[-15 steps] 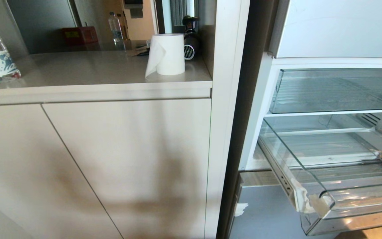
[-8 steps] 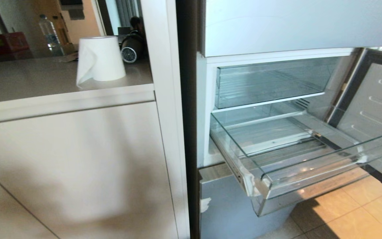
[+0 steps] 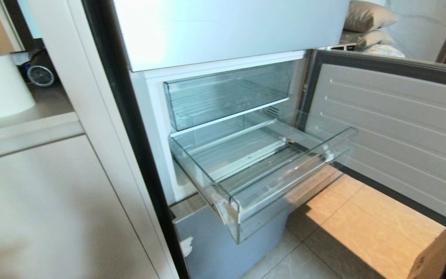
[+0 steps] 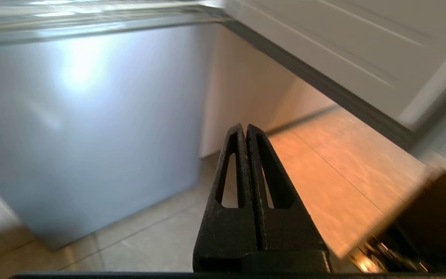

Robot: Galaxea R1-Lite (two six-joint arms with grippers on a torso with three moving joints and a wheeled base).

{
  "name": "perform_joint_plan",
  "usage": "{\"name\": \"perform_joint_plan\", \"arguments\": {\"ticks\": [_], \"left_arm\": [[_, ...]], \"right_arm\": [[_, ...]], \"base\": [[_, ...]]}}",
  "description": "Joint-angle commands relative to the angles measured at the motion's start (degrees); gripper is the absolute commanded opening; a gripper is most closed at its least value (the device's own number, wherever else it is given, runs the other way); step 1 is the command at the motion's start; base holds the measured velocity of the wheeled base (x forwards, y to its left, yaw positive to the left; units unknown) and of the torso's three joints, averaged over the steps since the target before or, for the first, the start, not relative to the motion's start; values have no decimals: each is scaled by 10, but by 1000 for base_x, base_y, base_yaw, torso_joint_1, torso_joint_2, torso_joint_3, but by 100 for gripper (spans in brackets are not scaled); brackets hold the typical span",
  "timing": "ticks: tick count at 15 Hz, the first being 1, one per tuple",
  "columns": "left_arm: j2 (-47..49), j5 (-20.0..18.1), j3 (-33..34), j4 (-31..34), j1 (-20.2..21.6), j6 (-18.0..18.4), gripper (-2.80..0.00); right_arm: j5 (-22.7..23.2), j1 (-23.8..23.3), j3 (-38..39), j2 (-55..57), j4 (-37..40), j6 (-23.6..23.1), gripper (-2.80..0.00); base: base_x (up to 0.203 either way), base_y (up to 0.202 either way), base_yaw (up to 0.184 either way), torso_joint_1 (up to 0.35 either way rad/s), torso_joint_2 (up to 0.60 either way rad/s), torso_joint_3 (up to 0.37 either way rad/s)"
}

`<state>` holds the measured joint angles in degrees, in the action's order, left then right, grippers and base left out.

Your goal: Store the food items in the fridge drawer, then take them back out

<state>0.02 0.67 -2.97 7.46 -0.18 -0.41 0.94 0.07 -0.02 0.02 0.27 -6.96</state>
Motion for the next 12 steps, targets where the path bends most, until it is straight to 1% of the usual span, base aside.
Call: {"name": "perform_joint_plan", "arguments": {"ticks": [1, 4, 7, 9, 11, 12], "left_arm": [[0, 0, 0, 1, 0, 0, -280], [0, 0, 0, 1, 0, 0, -280], [0, 0, 0, 1, 0, 0, -280], [0, 0, 0, 1, 0, 0, -280], [0, 0, 0, 1, 0, 0, -280], [0, 0, 0, 0, 0, 0, -280]], "right_arm": [[0, 0, 0, 0, 0, -1, -280], [0, 0, 0, 0, 0, 3, -280], [-1, 0, 0, 0, -3, 16, -280], [-2, 0, 0, 0, -3, 22, -280], [0, -1, 0, 0, -2, 18, -280], [-3, -1, -1, 8, -3, 25, -280]], "base": [[-1, 8, -173, -2, 2, 2], [-1, 8, -176, 2, 4, 2], [0, 8, -165, -2, 3, 0], [-3, 2, -86, 2, 0, 2], [0, 0, 0, 0, 0, 0], [0, 0, 0, 0, 0, 0]]}}
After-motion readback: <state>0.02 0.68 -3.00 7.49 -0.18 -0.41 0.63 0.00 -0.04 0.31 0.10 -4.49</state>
